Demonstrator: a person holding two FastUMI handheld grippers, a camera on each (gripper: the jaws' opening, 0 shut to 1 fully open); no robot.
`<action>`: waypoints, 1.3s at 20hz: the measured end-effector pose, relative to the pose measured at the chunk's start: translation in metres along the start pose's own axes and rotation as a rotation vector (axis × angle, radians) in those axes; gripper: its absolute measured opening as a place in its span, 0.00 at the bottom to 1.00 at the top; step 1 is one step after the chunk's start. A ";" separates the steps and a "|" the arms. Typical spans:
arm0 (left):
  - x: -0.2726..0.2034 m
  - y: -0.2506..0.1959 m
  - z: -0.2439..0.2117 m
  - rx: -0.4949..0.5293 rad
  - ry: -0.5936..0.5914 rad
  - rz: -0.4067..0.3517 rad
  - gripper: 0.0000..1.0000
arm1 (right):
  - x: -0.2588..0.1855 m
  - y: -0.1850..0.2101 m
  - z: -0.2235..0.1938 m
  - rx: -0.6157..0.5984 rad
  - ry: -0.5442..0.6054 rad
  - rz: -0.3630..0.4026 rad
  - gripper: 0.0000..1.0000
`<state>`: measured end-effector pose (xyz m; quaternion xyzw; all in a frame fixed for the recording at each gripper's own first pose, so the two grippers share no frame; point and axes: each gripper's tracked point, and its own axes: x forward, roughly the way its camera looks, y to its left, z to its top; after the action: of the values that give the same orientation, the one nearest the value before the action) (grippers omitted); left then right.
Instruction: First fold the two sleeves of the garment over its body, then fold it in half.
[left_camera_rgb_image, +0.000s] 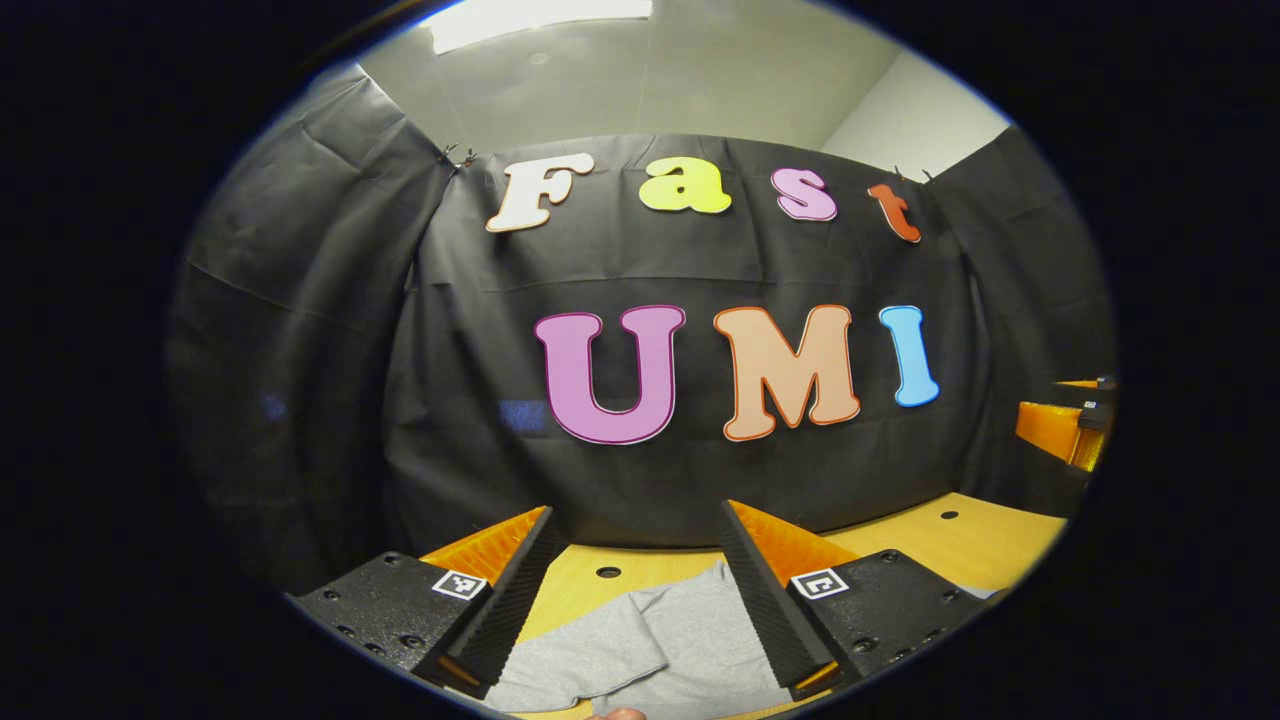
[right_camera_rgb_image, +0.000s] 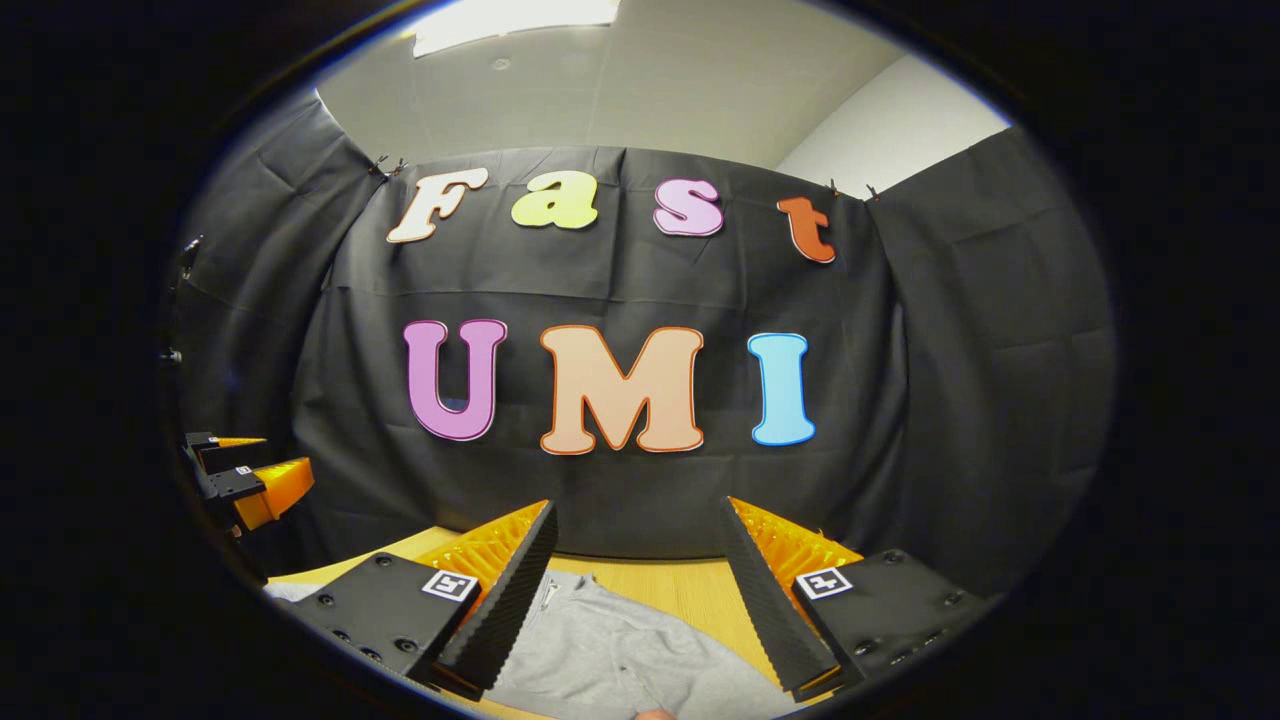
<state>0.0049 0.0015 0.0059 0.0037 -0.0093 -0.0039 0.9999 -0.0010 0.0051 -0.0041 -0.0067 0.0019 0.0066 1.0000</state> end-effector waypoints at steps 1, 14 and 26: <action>0.000 0.000 -0.001 -0.004 0.003 -0.001 0.93 | 0.000 -0.001 0.000 0.003 0.002 -0.004 0.99; -0.001 -0.005 0.002 -0.017 -0.006 -0.004 0.94 | -0.006 -0.014 0.002 0.004 0.007 -0.020 1.00; 0.005 -0.008 -0.003 -0.017 0.003 -0.019 0.94 | -0.012 -0.048 -0.010 -0.042 0.035 -0.079 0.99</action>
<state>0.0094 -0.0061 0.0027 -0.0046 -0.0077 -0.0133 0.9999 -0.0122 -0.0430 -0.0138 -0.0282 0.0192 -0.0330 0.9989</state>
